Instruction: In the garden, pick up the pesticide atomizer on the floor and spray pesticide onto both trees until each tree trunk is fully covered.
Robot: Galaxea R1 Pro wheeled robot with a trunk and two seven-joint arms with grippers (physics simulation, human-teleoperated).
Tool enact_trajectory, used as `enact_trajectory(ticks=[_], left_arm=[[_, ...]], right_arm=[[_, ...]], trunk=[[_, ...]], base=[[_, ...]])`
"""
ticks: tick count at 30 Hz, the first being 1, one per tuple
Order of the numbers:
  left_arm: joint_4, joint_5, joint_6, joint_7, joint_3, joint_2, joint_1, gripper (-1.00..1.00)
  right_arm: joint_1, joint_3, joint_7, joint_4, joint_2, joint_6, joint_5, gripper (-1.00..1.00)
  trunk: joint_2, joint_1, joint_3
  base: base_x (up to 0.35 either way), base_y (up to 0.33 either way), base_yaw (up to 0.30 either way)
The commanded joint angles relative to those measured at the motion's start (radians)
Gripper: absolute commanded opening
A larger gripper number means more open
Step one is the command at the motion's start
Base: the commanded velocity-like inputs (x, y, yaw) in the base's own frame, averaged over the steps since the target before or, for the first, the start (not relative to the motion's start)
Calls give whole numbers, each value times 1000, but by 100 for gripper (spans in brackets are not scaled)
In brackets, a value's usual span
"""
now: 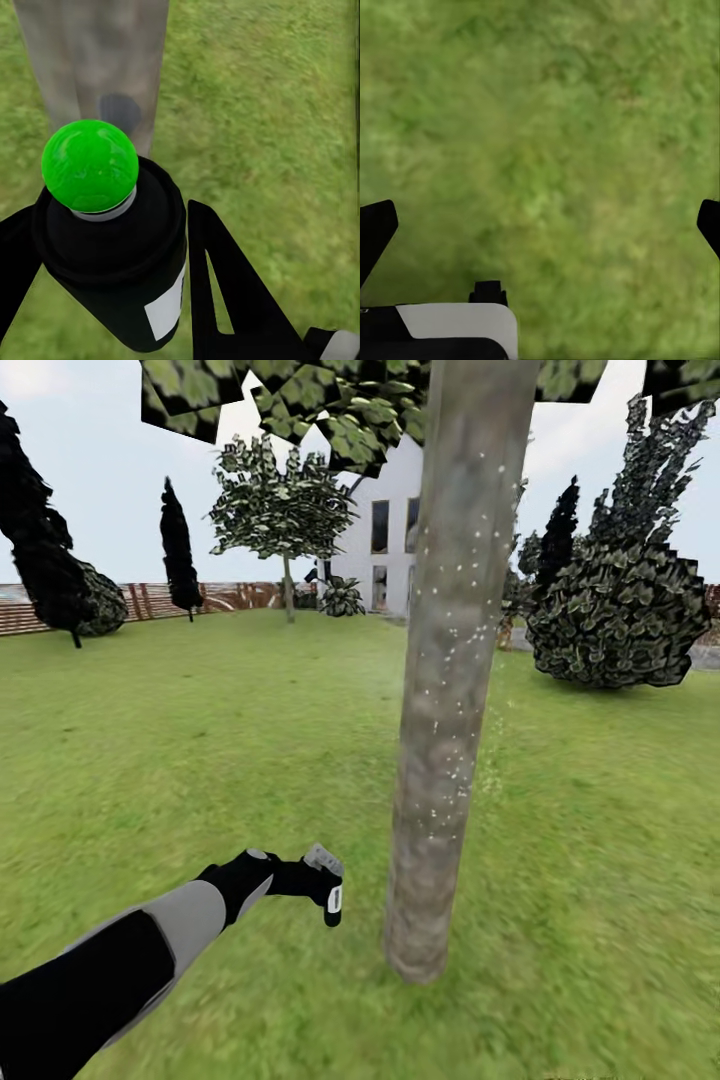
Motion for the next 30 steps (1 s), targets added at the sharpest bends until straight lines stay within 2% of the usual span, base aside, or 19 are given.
enact_trajectory(ticks=[1, 12, 18, 20, 21, 22, 23, 24, 27, 28, 29, 30], left_arm=[[0, 0, 0, 0, 1, -2, 0, -100], [0, 0, 0, 0, 1, -3, 0, -100], [0, 0, -6, -4, 1, -14, 1, -100], [-5, 0, 0, 2, 22, -13, 1, -100], [-10, 1, 3, 11, 45, -11, 1, -100], [-14, 1, 5, 117, 99, -8, 1, -100], [-19, 2, 5, 277, 173, -6, 1, -100], [-56, 1, 6, 369, 228, -5, 1, -100], [-149, 1, 29, 400, 254, -5, 1, -100], [-210, 1, 68, 403, 259, -5, 1, -100], [-292, 1, 149, 403, 261, -5, 1, -100], [-336, 1, 190, 403, 262, -5, 1, -100]], right_arm=[[0, 0, 0, 0, 0, 0, 0, 100], [0, 0, 0, 0, 0, 0, 0, 100], [0, 0, 0, 0, -1, 0, 0, 100], [-1, -1, 0, 0, -1, 0, 0, 100], [-1, -1, 0, 0, -2, 0, 0, 100], [0, -1, 0, 0, -4, -1, 0, 100], [0, -1, -1, -1, -5, -1, 0, 100], [0, -1, -1, 0, -6, -1, 0, 100], [0, -1, -1, 0, -7, -1, 1, 100], [0, -2, -1, 0, -7, -1, 1, 100], [0, -1, -1, 0, -7, 0, 1, 100], [0, -1, -1, 0, -7, 0, 1, 100]], trunk=[[0, 0, 0], [0, 0, 0], [0, 0, 0], [0, 0, 0], [0, 0, 0], [0, 0, 0], [0, 0, 0], [0, 0, 0], [0, 0, 0], [0, 0, 0], [0, 0, 0], [0, 0, 0]], base=[[187, 311, -295], [93, 334, -227], [2, 50, -117], [0, 1, -3], [0, 0, -1], [0, 0, 0], [0, 0, 0], [0, 0, 0], [0, 0, 0], [0, 0, 0], [0, 0, 0], [0, 0, 0]])
